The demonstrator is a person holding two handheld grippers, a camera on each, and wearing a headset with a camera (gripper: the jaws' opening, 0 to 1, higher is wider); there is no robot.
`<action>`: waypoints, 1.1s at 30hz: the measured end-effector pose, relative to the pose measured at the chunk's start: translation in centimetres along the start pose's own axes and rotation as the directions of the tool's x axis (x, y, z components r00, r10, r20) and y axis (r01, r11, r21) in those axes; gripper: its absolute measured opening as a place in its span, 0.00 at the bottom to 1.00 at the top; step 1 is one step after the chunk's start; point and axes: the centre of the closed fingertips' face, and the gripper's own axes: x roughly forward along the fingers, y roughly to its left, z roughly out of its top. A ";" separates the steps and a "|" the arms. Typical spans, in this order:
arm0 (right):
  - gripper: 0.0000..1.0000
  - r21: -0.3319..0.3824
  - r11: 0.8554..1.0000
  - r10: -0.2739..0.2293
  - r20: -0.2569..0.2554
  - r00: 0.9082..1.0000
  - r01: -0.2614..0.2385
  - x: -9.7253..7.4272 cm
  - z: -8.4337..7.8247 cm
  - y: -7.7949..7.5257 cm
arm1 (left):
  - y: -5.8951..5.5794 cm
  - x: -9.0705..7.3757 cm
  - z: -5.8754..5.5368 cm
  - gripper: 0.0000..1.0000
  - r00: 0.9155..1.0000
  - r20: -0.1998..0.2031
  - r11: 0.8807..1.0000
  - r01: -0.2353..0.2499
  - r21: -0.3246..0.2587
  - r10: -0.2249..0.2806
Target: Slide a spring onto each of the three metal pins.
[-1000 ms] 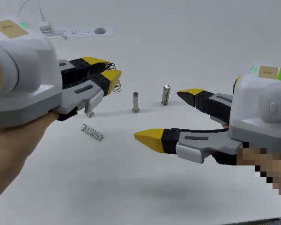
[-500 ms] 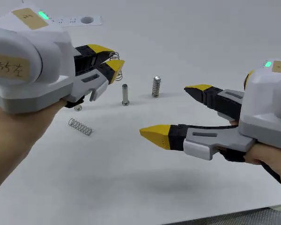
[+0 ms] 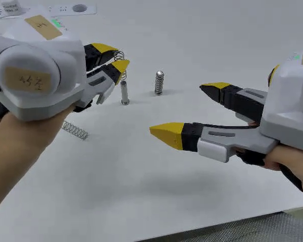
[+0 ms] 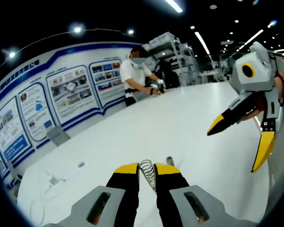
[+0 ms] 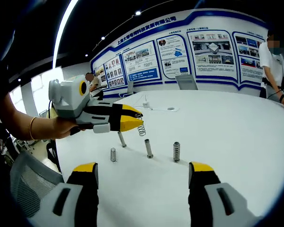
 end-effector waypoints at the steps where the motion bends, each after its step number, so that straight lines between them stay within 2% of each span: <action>1: 0.79 0.002 1.000 0.000 0.001 1.000 0.000 0.0 0.0 0.0 | 0.0 0.1 -0.2 0.12 1.000 -0.002 1.000 -0.001 -0.007 0.001; 10: 0.79 0.033 0.999 -0.004 0.008 1.000 0.004 0.1 -0.1 -0.1 | -0.2 0.5 -0.9 0.12 1.000 -0.005 1.000 -0.010 -0.007 0.010; 27: 0.78 0.045 0.999 0.003 0.003 1.000 -0.003 0.2 -0.2 0.0 | -0.4 1.2 -2.1 0.12 1.000 -0.022 1.000 -0.017 -0.022 0.016; 33: 0.77 0.050 0.999 0.005 0.001 1.000 -0.005 0.3 -0.3 -0.1 | -0.7 1.6 -3.0 0.12 0.999 -0.051 1.000 -0.006 -0.030 0.004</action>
